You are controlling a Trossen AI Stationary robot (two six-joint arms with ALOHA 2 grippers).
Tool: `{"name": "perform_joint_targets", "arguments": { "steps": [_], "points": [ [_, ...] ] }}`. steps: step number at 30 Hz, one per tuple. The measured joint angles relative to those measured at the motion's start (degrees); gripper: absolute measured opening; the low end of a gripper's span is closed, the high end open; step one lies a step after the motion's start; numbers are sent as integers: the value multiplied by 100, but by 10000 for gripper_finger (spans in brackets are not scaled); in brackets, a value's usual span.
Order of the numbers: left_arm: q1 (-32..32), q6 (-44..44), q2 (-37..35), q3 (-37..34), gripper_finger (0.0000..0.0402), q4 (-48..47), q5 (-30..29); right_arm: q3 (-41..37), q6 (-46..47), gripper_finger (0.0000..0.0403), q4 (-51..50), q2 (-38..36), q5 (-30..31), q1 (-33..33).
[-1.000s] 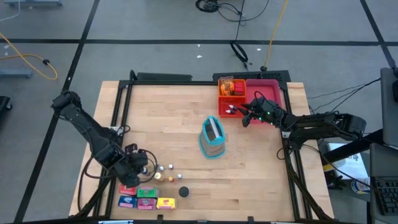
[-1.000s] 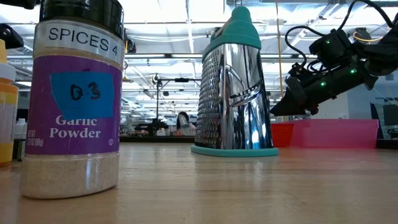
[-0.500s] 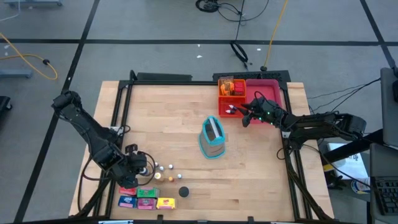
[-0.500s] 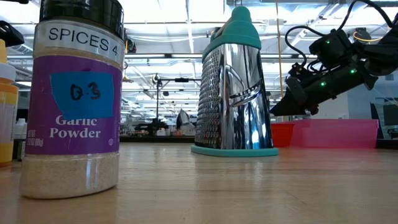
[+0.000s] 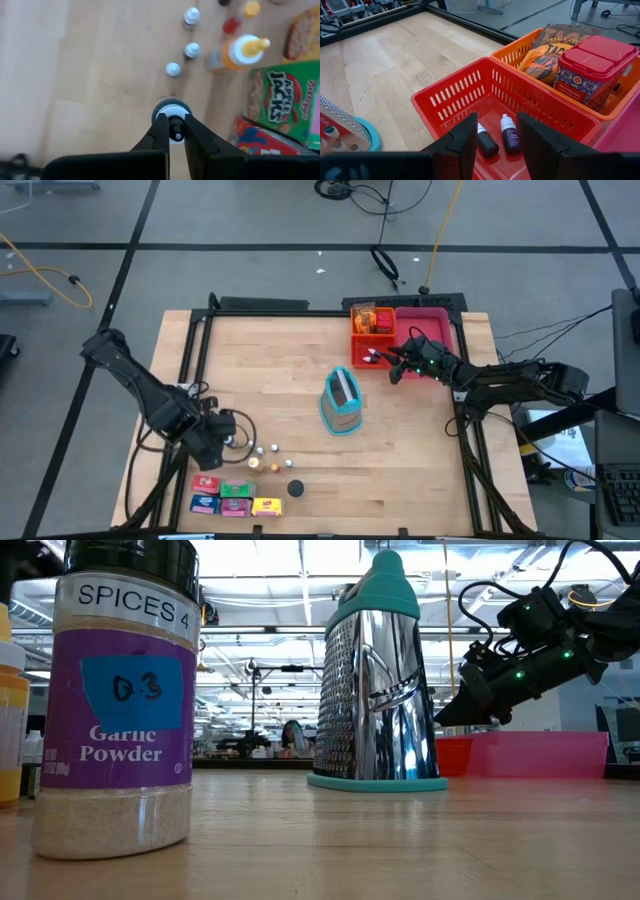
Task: Pick & Place Kitchen Items
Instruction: Put the large black food coloring bottle into the red bin
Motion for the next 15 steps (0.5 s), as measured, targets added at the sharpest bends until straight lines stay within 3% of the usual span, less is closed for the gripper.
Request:
{"name": "perform_joint_targets", "arguments": {
  "steps": [7, 15],
  "points": [
    [858, 733, -7, 907, 16, -728, -435, 0, 0, 128, 0, 0, 0, 0],
    [2268, 2069, 18, 1605, 16, -639, -831, 0, 0, 128, 257, 0, -17, 2]
  ]
}}
